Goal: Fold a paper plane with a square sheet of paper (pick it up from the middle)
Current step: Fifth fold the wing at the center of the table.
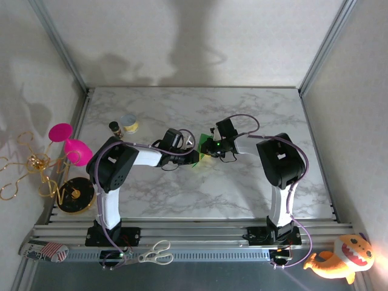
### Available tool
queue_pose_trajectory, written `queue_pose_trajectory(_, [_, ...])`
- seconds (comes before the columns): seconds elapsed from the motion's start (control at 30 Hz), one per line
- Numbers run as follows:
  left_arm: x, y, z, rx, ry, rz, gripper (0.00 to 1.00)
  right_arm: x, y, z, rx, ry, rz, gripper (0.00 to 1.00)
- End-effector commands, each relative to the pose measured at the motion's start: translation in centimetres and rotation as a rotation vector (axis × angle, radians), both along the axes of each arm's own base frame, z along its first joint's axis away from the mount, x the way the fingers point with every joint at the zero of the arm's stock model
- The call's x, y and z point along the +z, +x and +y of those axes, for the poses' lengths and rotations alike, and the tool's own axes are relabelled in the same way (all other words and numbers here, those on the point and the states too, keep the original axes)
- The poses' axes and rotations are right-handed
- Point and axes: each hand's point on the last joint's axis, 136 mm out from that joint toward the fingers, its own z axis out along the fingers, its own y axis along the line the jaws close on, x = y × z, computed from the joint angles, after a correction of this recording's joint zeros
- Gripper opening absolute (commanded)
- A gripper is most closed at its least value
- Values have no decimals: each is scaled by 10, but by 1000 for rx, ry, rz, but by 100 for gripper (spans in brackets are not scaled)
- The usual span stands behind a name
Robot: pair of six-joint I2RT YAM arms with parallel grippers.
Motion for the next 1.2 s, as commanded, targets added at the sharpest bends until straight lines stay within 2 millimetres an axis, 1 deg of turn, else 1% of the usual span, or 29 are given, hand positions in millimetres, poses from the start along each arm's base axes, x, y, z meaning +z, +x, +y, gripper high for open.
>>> queue_pose_trajectory(0.0, [-43, -23, 23, 48, 146, 142, 14, -55, -8, -40, -81, -216, 82, 19])
queue_pose_trajectory(0.17, [-25, -20, 18, 56, 110, 134, 15, -55, -7, -40, -81, -213, 80, 19])
queue_pose_trajectory(0.4, [-11, -26, 19, 72, 70, 142, 14, -54, -6, -38, -75, -207, 77, 19])
queue_pose_trajectory(0.6, [-14, -32, 20, 72, 77, 158, 13, -55, -8, -37, -73, -203, 81, 19])
queue_pose_trajectory(0.67, [-15, -32, 20, 70, 90, 157, 13, -55, -8, -37, -73, -203, 82, 19])
queue_pose_trajectory(0.73, [-13, -29, 20, 75, 95, 150, 13, -54, -8, -37, -71, -200, 82, 19])
queue_pose_trajectory(0.83, [5, -19, 23, 101, 107, 99, 17, -53, -8, -36, -70, -197, 80, 19])
queue_pose_trajectory(1.0, [39, -3, 33, 160, 149, 2, 26, -52, -8, -36, -68, -197, 78, 19])
queue_pose_trajectory(1.1, [55, 2, 31, 174, 120, -29, 26, -52, -8, -36, -66, -195, 79, 19])
queue_pose_trajectory(1.17, [66, 3, 23, 162, 61, -39, 24, -52, -8, -35, -65, -190, 79, 19])
